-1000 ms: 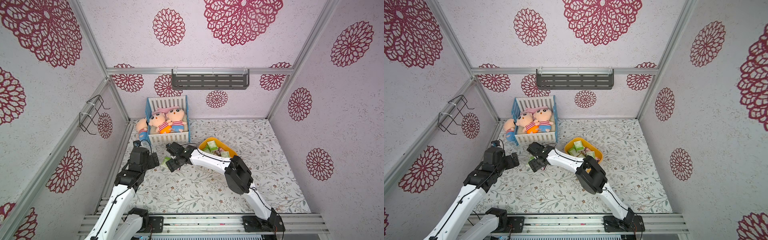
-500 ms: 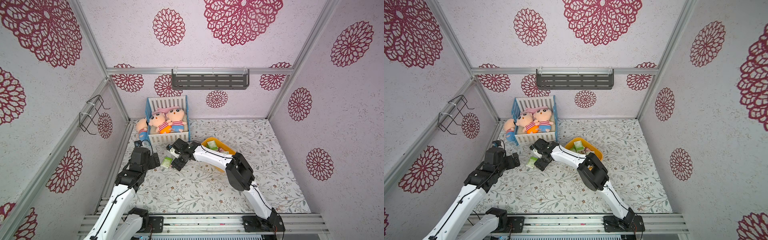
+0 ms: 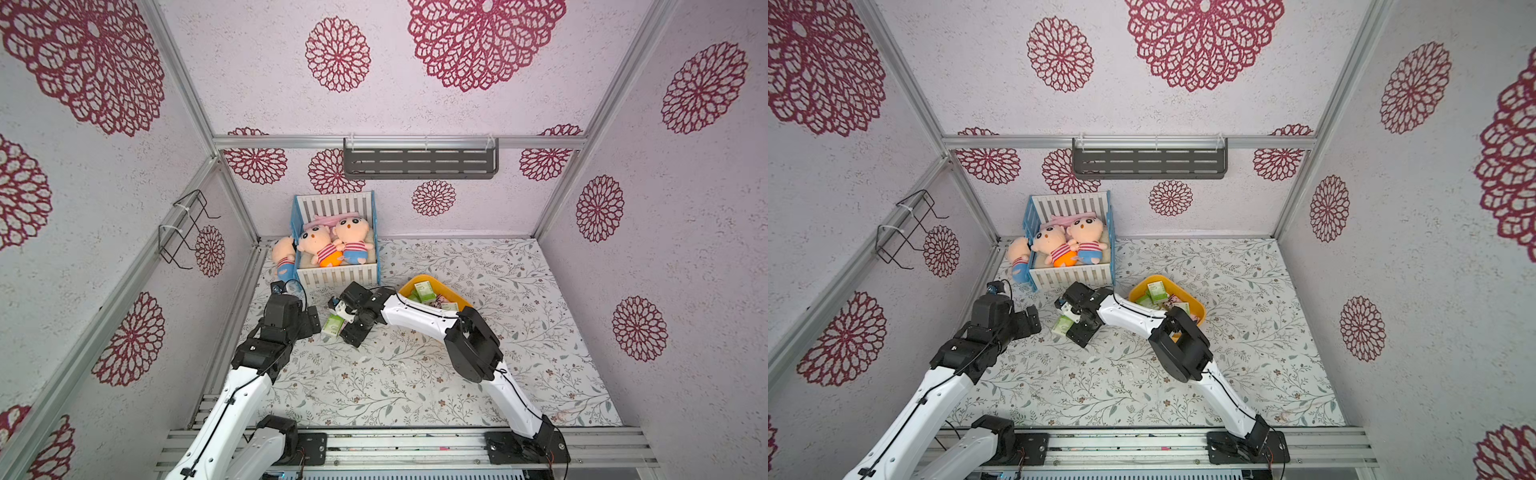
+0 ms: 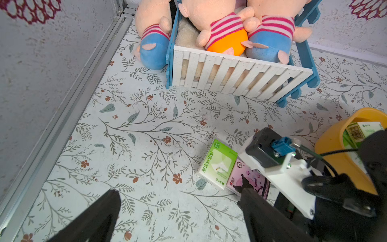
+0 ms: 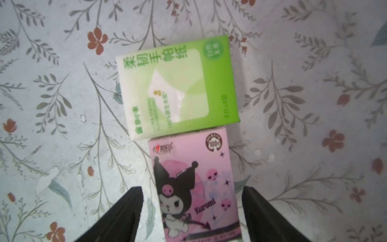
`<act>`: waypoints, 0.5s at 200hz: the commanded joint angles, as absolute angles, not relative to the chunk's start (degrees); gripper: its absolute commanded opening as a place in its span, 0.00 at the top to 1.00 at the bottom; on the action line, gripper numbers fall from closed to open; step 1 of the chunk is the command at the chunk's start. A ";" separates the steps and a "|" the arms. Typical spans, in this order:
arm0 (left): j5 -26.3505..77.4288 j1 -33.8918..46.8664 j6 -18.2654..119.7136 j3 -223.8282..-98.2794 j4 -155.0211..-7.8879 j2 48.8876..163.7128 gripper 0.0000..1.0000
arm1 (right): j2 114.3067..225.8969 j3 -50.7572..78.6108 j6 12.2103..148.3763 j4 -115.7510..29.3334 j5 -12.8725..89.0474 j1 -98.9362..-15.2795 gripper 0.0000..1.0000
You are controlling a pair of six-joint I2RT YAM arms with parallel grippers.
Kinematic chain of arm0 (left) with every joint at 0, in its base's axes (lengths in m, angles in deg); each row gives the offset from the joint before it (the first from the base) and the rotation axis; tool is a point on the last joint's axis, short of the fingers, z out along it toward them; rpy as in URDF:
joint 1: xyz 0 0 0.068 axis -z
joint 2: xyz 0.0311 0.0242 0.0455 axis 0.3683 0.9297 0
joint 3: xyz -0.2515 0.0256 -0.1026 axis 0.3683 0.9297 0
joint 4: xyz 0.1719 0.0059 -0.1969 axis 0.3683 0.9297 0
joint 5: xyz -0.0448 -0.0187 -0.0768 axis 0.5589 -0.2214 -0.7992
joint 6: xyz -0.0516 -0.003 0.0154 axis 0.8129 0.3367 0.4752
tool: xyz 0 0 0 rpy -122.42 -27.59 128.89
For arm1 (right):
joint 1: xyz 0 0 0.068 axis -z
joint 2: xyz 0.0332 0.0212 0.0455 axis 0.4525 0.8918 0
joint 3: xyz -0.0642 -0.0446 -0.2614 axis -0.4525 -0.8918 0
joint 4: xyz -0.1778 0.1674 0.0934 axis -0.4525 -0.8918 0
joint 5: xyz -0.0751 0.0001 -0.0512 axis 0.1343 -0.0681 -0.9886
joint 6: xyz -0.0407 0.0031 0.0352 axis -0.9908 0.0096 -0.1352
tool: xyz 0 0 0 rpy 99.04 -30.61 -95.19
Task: Put the pocket tissues into the storage box
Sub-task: Pick up the pocket tissues from the center of the board.
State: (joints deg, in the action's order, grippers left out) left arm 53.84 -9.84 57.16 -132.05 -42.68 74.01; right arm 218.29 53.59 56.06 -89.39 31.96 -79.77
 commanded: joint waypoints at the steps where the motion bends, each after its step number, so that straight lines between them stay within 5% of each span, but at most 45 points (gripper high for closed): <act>1: 54.80 -9.04 56.76 -133.30 -42.21 74.02 0.03 | 218.46 55.93 55.87 -90.61 31.54 -79.79 0.23; 39: 54.85 -8.93 56.79 -133.30 -42.14 74.13 0.03 | 217.01 55.18 56.82 -89.82 31.89 -79.72 0.48; 100: 54.86 -8.86 56.77 -133.21 -42.30 74.34 0.03 | 204.20 44.29 60.36 -83.23 33.54 -77.11 0.50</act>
